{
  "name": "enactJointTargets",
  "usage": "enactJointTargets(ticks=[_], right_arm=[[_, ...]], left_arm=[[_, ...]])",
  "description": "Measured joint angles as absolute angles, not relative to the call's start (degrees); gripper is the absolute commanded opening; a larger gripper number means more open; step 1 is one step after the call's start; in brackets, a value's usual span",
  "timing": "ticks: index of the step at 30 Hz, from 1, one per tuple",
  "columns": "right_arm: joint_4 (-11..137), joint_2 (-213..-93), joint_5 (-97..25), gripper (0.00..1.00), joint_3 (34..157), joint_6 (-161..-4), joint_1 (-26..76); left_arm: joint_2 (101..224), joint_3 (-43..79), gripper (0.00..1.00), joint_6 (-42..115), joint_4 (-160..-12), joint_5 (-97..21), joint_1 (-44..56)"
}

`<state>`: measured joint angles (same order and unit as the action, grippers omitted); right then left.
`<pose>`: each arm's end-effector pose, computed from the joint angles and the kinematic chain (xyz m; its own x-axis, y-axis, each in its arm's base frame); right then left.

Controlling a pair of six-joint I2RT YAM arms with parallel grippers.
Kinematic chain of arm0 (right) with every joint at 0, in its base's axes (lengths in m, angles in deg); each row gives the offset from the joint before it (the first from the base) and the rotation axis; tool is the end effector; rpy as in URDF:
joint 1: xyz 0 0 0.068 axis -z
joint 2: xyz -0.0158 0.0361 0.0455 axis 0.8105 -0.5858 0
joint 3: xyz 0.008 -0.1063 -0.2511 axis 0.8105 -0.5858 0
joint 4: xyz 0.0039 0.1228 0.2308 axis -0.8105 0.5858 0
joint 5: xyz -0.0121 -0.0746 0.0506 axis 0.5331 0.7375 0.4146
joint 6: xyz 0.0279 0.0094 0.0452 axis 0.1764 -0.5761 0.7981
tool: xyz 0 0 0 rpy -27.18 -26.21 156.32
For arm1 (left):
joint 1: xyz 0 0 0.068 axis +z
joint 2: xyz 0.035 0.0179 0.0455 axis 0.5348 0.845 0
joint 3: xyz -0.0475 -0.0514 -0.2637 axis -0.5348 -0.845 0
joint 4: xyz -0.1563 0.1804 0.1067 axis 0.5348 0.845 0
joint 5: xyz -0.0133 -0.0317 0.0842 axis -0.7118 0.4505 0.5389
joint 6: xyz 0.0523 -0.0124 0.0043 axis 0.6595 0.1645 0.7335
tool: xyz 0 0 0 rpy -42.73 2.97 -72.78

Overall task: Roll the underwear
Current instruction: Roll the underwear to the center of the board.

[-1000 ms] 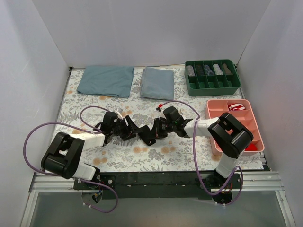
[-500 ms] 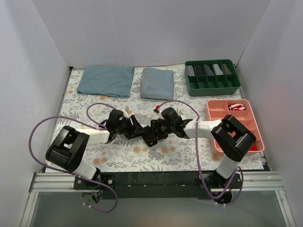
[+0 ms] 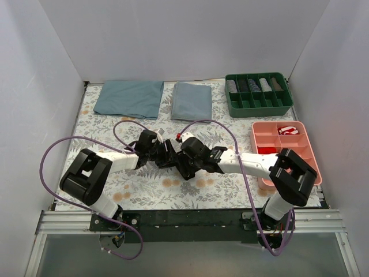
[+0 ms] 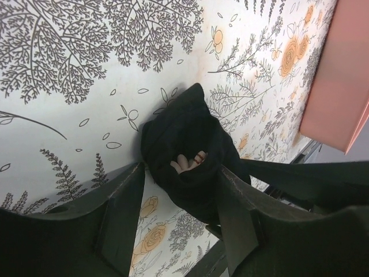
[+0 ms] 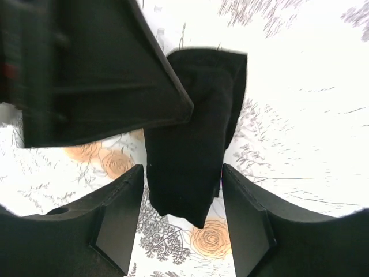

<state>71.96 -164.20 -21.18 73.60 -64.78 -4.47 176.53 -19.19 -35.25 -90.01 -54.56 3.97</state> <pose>0.1772 0.2817 0.1917 -0.6856 -0.3314 -0.6482 -0.5667 0.8018 0.1895 0.2378 -0.1456 0.1335 -0.7501 -0.6171 0.2375 -0.5740 0.4293 -0.6973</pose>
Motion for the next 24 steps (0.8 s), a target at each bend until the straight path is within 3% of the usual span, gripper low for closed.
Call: enactJointTargets(ticks=[10, 13, 19, 24], right_arm=[[78.8, -165.6, -8.4, 0.62, 80.7, -68.8, -9.5], [80.3, -166.3, -7.3, 0.57, 81.1, -68.8, -10.3], [82.1, -167.4, -6.1, 0.40, 81.2, -68.8, -11.3], [82.5, -168.2, -5.4, 0.13, 81.2, -68.5, -11.3]], left_arm=[[177.8, -17.0, 0.50, -34.2, -87.8, -55.0, 3.7], [177.9, -16.8, 0.50, -34.2, -87.4, -55.0, 3.7], [178.2, -16.4, 0.50, -34.2, -86.9, -55.1, 3.7], [178.6, -16.0, 0.50, -34.1, -86.8, -55.6, 3.6]])
